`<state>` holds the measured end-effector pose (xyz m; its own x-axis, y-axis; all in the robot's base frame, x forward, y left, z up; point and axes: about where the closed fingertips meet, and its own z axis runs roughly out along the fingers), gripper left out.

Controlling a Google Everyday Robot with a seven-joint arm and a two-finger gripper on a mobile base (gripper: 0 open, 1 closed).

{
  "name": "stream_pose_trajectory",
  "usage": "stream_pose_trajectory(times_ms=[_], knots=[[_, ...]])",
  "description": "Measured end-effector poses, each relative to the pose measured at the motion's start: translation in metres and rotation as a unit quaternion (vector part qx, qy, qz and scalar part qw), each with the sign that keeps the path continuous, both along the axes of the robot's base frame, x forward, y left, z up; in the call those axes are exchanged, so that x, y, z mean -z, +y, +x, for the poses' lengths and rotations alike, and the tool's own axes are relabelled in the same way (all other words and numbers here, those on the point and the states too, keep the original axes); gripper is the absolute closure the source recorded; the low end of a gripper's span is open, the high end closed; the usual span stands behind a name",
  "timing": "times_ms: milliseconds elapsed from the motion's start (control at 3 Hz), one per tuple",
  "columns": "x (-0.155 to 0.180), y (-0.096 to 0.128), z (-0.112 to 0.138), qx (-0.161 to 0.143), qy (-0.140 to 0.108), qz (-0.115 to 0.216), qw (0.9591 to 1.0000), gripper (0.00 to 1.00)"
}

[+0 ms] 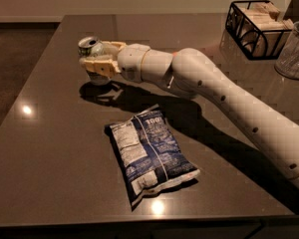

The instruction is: Place 7up can upright

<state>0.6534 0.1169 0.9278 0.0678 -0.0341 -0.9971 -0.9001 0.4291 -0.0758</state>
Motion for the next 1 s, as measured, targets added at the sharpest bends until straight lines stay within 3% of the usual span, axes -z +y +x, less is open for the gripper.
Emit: stream_pose_trajectory(times_ms=[333,1000], knots=[[0.0017,-0.0002,0.0033,0.018,0.007,0.0,0.9998,1.0],[0.01,-0.004,0.0101,0.04,0.019,0.005,0.999,0.53]])
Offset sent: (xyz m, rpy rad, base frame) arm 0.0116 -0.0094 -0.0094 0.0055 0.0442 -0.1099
